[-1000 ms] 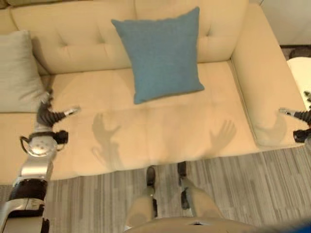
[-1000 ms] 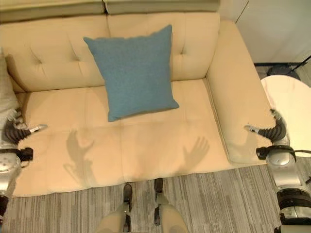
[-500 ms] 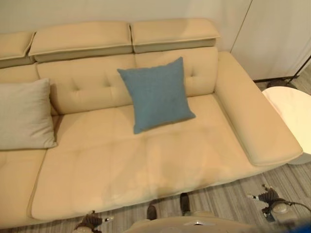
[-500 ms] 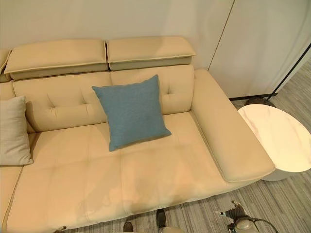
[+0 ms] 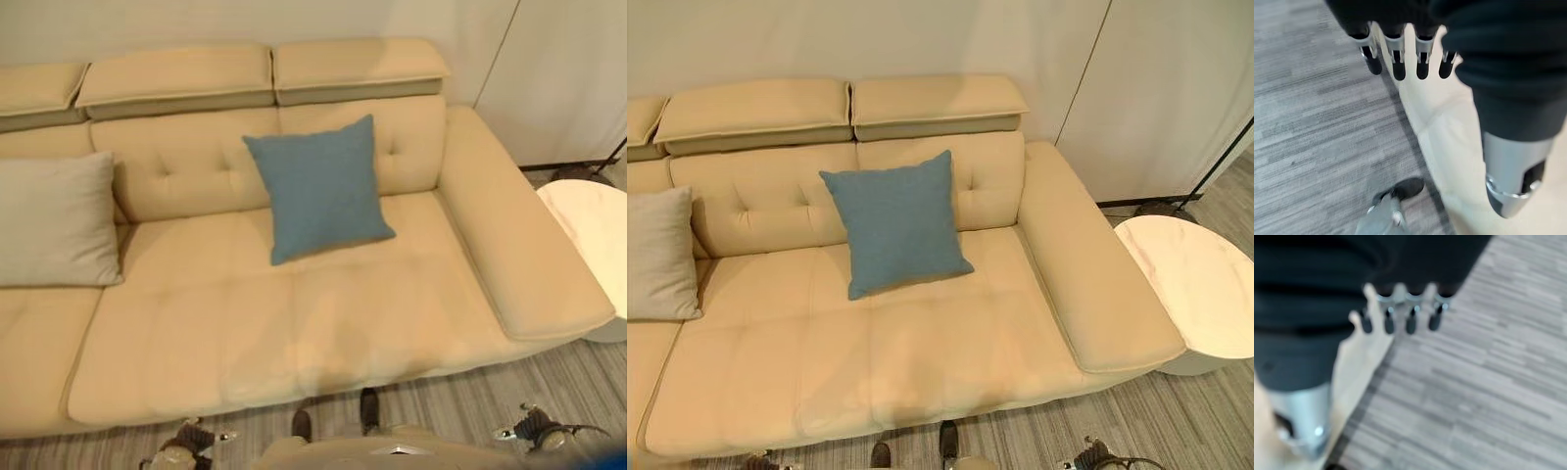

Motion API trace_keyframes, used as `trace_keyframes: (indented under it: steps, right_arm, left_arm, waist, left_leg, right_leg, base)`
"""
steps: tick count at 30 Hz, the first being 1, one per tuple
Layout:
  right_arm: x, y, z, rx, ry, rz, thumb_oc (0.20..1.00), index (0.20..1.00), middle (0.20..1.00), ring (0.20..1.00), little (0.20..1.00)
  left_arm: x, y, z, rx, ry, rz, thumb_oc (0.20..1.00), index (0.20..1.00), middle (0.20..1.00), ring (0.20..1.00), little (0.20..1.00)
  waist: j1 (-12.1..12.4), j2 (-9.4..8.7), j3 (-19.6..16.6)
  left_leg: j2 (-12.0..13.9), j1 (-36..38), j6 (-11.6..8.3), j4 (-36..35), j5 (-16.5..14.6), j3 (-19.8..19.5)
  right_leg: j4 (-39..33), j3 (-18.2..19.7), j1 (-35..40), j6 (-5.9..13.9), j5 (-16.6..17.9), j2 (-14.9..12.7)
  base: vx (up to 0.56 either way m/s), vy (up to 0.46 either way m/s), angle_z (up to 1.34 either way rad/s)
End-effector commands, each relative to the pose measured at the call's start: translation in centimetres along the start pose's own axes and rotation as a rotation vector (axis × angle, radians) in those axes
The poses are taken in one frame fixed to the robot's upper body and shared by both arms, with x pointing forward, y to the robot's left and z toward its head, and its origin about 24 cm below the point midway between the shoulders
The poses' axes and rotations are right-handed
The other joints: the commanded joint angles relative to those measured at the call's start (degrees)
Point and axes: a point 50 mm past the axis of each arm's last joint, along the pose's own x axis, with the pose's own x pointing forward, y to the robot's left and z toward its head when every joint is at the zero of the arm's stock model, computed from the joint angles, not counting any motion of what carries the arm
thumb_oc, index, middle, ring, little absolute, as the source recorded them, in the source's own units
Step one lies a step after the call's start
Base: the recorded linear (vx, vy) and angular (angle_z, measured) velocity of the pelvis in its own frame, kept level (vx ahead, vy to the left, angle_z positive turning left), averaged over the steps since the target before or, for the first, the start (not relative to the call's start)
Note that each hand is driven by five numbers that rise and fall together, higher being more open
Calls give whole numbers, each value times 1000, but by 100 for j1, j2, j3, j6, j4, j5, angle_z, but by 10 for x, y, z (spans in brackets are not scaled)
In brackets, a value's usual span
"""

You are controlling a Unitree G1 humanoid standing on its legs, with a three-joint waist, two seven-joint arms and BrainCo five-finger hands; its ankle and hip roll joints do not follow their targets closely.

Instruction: Pick up all the scattered cushions and arrange them neatly on the sofa.

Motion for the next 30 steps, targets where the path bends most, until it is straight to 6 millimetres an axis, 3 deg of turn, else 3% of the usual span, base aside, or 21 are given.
trace_keyframes:
  steps: [1, 4, 6, 8, 10, 13, 17, 18, 20, 24, 30]
  right_arm:
    - [2, -7, 7, -53, -14, -5, 1000, 1000, 1000, 1000, 1000]
    - [2, -10, 6, -76, -2, 6, 1000, 1000, 1000, 1000, 1000]
    - [2, -9, 7, -84, 0, 15, 1000, 1000, 1000, 1000, 1000]
    - [3, -2, 17, -93, -20, 27, 1000, 1000, 1000, 1000, 1000]
    - [2, 2, 21, -105, -32, 32, 1000, 1000, 1000, 1000, 1000]
    - [3, 9, 41, -184, -74, 49, 1000, 1000, 1000, 1000, 1000]
    - [1, 18, 42, -187, -78, 70, 1000, 1000, 1000, 1000, 1000]
    - [1, 18, 42, -187, -78, 70, 1000, 1000, 1000, 1000, 1000]
    - [0, 24, 37, -181, -66, 89, 1000, 1000, 1000, 1000, 1000]
    - [-1, 32, 24, -202, -30, 120, 1000, 1000, 1000, 1000, 1000]
    - [-4, 41, 7, -221, 17, 145, 1000, 1000, 1000, 1000, 1000]
  left_arm:
    - [1, 23, 0, -50, 9, 40, 1000, 1000, 1000, 1000, 1000]
    - [1, 21, -3, -47, 26, 18, 1000, 1000, 1000, 1000, 1000]
    - [1, 23, -1, -45, 29, 22, 1000, 1000, 1000, 1000, 1000]
    - [4, 8, 19, -40, -13, 18, 1000, 1000, 1000, 1000, 1000]
    - [4, 4, 22, -39, -18, 15, 1000, 1000, 1000, 1000, 1000]
    - [5, 6, 23, -51, 2, 35, 1000, 1000, 1000, 1000, 1000]
    - [6, 15, 26, -27, 13, 49, 1000, 1000, 1000, 1000, 1000]
    - [6, 15, 26, -27, 13, 50, 1000, 1000, 1000, 1000, 1000]
    - [6, 16, 29, 10, 6, 43, 1000, 1000, 1000, 1000, 1000]
    - [7, 17, 36, 38, -12, 40, 1000, 1000, 1000, 1000, 1000]
    - [7, 12, 47, 49, -62, 27, 1000, 1000, 1000, 1000, 1000]
  waist:
    - [-100, -457, 30]
    - [-239, -334, -179]
    - [-274, -297, -213]
    - [-300, -331, -199]
    - [-288, -359, -195]
    - [-228, -408, -51]
    - [-179, -317, -18]
    - [-180, -323, -32]
    - [-102, -343, -207]
    - [-166, -361, -516]
    - [-259, -362, -613]
  left_leg:
    - [-212, -105, -32, 727, -659, -319]
    - [-200, 352, 10, 535, -902, -327]
    - [-262, 441, 39, 324, -894, -345]
    - [-407, 466, 131, 143, -855, -407]
    - [-467, 469, 174, 61, -830, -430]
    - [-641, 449, 351, -144, -673, -375]
    - [-651, 334, 480, -191, -528, -366]
    - [-657, 314, 480, -192, -515, -365]
    - [-661, 266, 458, -263, -457, -302]
    - [-603, 391, 374, -460, -423, -143]
    - [-489, 604, 290, -585, -402, -129]
  right_leg:
    - [103, 160, 306, 655, -505, -431]
    - [124, 208, 136, 686, -381, -423]
    - [185, 213, 13, 728, -231, -483]
    - [279, 252, -203, 802, -88, -561]
    - [310, 259, -284, 839, -19, -588]
    - [564, 343, -638, 1067, 130, -694]
    - [1359, 649, -456, 942, -378, -579]
    - [1353, 651, -474, 943, -366, -584]
    - [1105, 636, -17, 861, -506, -626]
    - [636, 726, 267, 872, -562, -490]
    - [425, 690, 513, 808, -594, -420]
  base:
    - [-114, 141, -28]
    - [-85, 200, -26]
    - [-101, 183, 7]
    - [-157, 182, 4]
    - [-149, 132, -14]
    - [-225, 144, -54]
    - [-172, 70, -17]
    - [-79, -20, -1]
    - [-11, -56, -11]
    - [72, -69, -25]
    - [28, -60, 0]
